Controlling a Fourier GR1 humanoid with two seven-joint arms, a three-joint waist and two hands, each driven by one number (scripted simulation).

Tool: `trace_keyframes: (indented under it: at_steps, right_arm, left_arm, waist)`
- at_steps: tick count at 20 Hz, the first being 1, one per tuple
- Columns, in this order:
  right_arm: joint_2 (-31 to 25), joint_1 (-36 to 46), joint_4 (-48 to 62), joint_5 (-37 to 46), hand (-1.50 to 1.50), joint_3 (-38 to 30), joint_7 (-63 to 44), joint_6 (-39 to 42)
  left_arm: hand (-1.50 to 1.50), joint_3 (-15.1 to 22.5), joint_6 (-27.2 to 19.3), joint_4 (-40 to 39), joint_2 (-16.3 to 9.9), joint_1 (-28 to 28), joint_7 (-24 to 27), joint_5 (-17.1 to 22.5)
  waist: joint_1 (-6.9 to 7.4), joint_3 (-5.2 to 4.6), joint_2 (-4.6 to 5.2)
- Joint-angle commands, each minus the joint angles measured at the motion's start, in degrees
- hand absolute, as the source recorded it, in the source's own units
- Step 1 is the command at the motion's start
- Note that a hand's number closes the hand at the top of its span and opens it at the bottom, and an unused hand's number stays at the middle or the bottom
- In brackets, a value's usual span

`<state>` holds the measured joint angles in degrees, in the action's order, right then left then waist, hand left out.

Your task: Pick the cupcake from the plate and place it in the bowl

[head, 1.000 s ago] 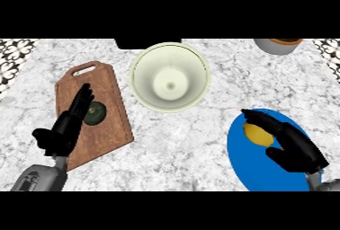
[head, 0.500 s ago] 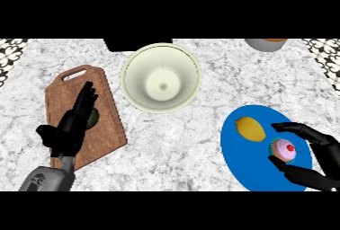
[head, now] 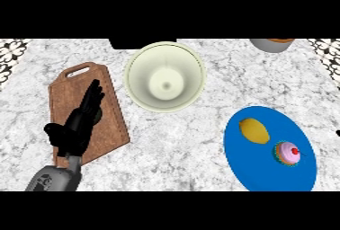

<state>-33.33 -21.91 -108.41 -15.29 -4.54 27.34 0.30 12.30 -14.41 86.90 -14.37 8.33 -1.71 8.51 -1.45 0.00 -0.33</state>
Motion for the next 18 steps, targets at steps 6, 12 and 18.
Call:
trace_keyframes:
  at_steps: [6, 12, 18]
  right_arm:
    - [-8.5, 1.0, -11.5, -0.8, -1.50, -8.7, -23.9, -0.2]
    - [-13.4, 5.0, -5.3, 1.5, -1.50, -3.9, -34.8, 3.9]
    - [-12.4, 3.1, -10.2, 4.2, -1.50, -1.4, -43.2, 7.4]
  left_arm:
    - [0.00, 0.8, -0.2, -1.0, 3.1, 1.6, -0.9, -2.1]
    - [0.00, 0.1, 2.1, 1.4, 1.2, 0.4, -1.8, -1.6]
    - [0.00, -0.3, 2.7, 1.3, 1.8, -1.9, -0.2, -3.0]
  waist:
    - [1.15, -0.07, 0.34]
    - [2.32, -0.05, 0.53]
    - [1.33, -0.04, 0.27]
